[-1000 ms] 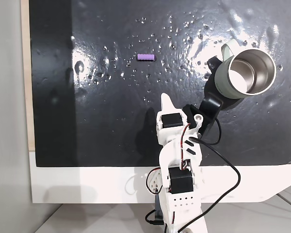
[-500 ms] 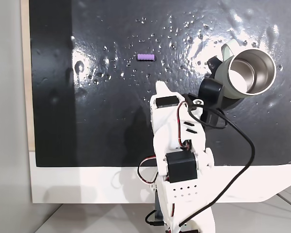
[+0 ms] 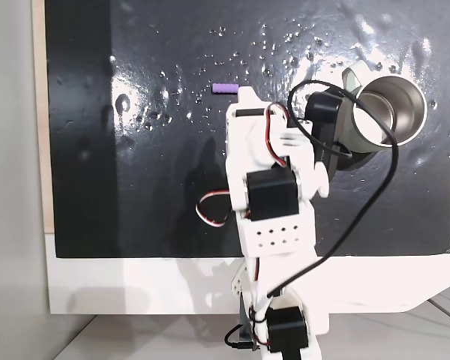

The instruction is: Grasp a pengrip and put it in the cup.

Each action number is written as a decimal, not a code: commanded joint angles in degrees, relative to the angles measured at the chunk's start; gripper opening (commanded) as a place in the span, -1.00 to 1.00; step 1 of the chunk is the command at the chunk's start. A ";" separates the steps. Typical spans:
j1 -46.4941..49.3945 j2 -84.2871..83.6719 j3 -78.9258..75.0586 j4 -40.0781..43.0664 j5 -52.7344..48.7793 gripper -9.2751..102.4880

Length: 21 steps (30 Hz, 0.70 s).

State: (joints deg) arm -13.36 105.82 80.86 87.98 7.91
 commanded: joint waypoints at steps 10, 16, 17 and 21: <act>-1.93 -22.59 -24.52 8.61 1.14 -0.40; -2.29 -32.43 -30.67 8.79 1.05 -0.40; -2.46 -33.75 -31.55 8.79 1.05 -0.40; -3.34 -38.23 -34.19 8.79 0.88 -0.40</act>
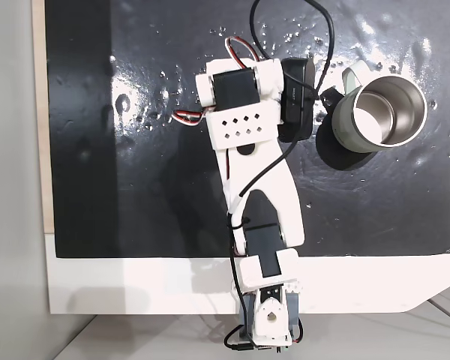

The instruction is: Grasp a pengrip and put it in the cup.

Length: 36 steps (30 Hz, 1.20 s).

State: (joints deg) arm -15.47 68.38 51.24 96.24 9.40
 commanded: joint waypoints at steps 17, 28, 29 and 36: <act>0.18 -18.90 -14.77 0.53 -0.53 -0.42; 2.29 -29.36 -23.91 0.53 -0.44 -0.44; 2.37 -30.32 -24.87 0.53 -0.44 -0.44; 2.55 -36.74 -30.85 0.53 -0.53 -0.47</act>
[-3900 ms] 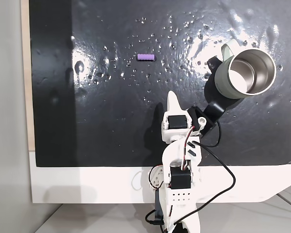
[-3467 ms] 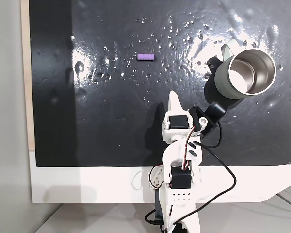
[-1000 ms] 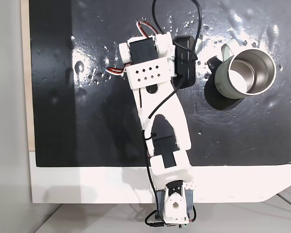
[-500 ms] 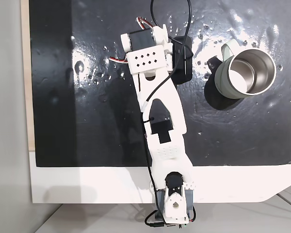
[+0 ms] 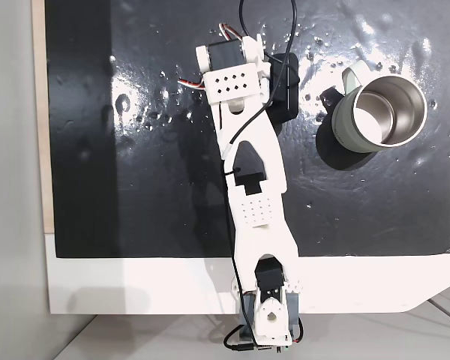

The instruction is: Grasp a pengrip and put it in the cup.

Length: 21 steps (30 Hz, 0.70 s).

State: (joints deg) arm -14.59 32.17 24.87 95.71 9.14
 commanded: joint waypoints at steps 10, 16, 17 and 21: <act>0.70 -2.99 -7.29 1.05 -0.35 -0.81; 0.44 0.18 -4.92 1.14 -0.44 -0.83; 0.44 1.85 -3.78 1.14 -0.44 -0.83; 0.79 11.95 2.11 1.14 -0.79 -0.83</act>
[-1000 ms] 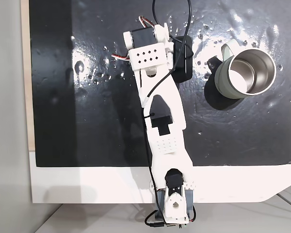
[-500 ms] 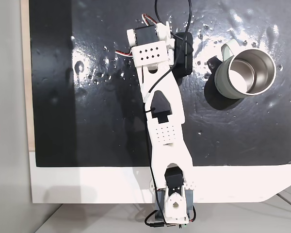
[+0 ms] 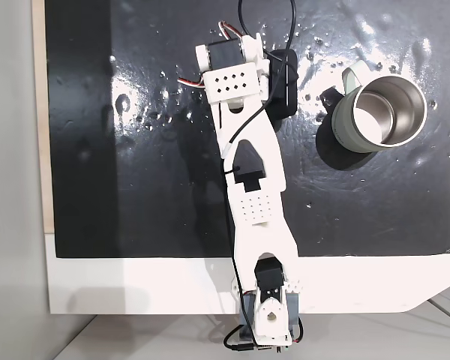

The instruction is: Grasp a pengrip and put it in the cup.

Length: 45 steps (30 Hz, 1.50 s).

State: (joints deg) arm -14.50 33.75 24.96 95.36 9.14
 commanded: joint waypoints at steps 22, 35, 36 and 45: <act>10.20 54.93 18.72 1.49 -10.63 -0.83; 33.40 60.47 28.21 1.32 -24.70 -0.83; 34.98 59.68 27.86 1.23 -25.31 -0.83; 42.80 47.72 16.44 1.05 -27.77 -0.83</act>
State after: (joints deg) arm 26.19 83.23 47.37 96.33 -17.84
